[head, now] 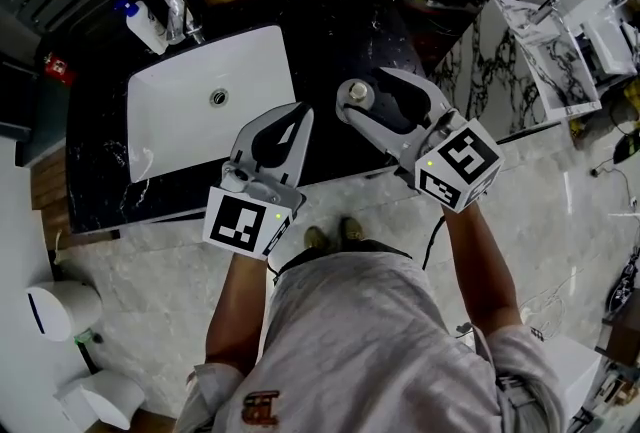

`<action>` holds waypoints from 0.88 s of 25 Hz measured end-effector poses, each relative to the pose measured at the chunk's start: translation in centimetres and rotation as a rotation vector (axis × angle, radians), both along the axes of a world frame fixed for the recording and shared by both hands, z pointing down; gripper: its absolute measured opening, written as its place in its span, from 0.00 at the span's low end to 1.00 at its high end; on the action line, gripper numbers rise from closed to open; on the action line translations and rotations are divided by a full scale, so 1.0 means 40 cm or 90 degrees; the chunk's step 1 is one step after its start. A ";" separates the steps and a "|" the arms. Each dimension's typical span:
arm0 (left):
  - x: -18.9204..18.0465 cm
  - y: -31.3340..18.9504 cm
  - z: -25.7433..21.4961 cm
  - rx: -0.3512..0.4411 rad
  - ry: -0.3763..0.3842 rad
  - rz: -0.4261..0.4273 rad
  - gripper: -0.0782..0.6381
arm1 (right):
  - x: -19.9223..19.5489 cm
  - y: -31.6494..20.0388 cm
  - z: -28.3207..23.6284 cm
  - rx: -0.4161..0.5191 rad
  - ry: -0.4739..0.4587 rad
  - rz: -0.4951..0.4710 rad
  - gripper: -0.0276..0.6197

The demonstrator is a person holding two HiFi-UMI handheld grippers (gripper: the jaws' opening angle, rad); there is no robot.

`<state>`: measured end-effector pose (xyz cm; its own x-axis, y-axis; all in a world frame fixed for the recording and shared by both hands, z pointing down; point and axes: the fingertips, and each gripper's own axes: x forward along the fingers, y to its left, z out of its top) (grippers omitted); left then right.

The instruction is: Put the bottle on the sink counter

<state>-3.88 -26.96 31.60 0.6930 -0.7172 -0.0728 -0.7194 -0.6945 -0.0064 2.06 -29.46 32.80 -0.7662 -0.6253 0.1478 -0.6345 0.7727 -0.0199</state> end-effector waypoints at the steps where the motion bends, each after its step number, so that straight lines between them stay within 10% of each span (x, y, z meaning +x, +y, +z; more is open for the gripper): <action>1: 0.006 0.002 -0.010 0.006 0.003 0.003 0.11 | 0.000 0.005 -0.015 0.010 -0.006 0.002 0.42; 12: 0.050 0.029 -0.072 0.033 0.013 0.025 0.11 | -0.009 0.056 -0.075 0.075 -0.029 0.010 0.05; 22: 0.061 0.046 -0.081 0.042 0.019 0.021 0.11 | -0.022 0.090 -0.083 0.094 -0.047 0.009 0.04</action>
<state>-1.43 -25.12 28.36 0.7127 -0.6873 -0.1403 -0.6970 -0.7163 -0.0321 1.19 -25.87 29.46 -0.7627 -0.6468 -0.0028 -0.6462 0.7618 0.0463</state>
